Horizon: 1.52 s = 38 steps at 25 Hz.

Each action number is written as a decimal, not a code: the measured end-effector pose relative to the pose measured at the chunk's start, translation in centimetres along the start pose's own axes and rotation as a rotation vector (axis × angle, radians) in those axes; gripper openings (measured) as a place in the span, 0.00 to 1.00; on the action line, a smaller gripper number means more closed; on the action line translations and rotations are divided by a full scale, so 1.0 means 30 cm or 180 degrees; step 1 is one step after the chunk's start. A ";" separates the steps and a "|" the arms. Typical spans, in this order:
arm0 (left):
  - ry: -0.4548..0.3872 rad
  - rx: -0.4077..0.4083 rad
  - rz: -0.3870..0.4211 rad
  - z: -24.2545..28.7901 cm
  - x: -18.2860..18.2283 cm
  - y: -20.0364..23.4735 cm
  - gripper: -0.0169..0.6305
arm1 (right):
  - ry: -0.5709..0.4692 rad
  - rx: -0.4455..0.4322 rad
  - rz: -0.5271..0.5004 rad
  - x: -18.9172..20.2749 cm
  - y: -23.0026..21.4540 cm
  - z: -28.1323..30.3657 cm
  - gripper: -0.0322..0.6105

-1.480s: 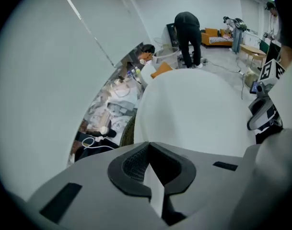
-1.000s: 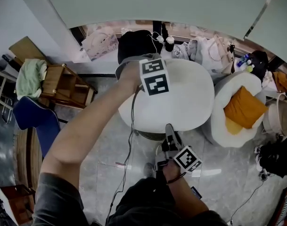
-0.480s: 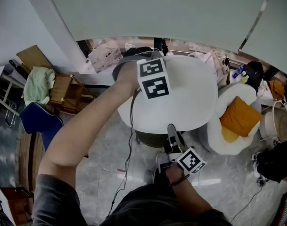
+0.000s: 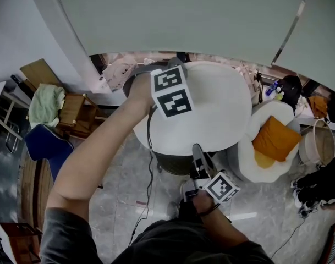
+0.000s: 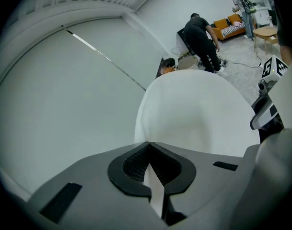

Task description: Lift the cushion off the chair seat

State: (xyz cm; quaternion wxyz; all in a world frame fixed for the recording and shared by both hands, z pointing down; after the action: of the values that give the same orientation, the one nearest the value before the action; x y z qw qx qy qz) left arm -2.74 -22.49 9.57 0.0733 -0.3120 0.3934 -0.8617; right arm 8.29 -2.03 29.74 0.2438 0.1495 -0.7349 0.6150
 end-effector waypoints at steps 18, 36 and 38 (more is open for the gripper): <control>-0.0113 -0.0230 0.0072 -0.238 -0.124 0.080 0.04 | -0.0187 -0.0262 -0.0031 -0.050 0.175 -0.042 0.13; -0.0167 -0.0394 0.0138 -0.350 -0.186 0.132 0.04 | -0.0272 -0.0400 -0.0110 -0.087 0.255 -0.042 0.13; -0.0176 -0.0401 0.0130 -0.356 -0.188 0.134 0.04 | -0.0283 -0.0426 -0.0118 -0.090 0.259 -0.040 0.13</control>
State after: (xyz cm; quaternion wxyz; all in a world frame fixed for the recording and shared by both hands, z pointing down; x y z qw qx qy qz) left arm -5.10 -16.38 -1.34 0.0819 -0.3315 0.4509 -0.8247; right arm 6.72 0.48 21.99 0.2317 0.1736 -0.7815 0.5526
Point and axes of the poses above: the fingertips, and each gripper's own axes: z forward along the fingers, y to its left, x out of its underside, the point moved 10 cm from there along -z, backward along the fingers, and after that the axes turned 14 degrees about -y, right-handed, at the moved point
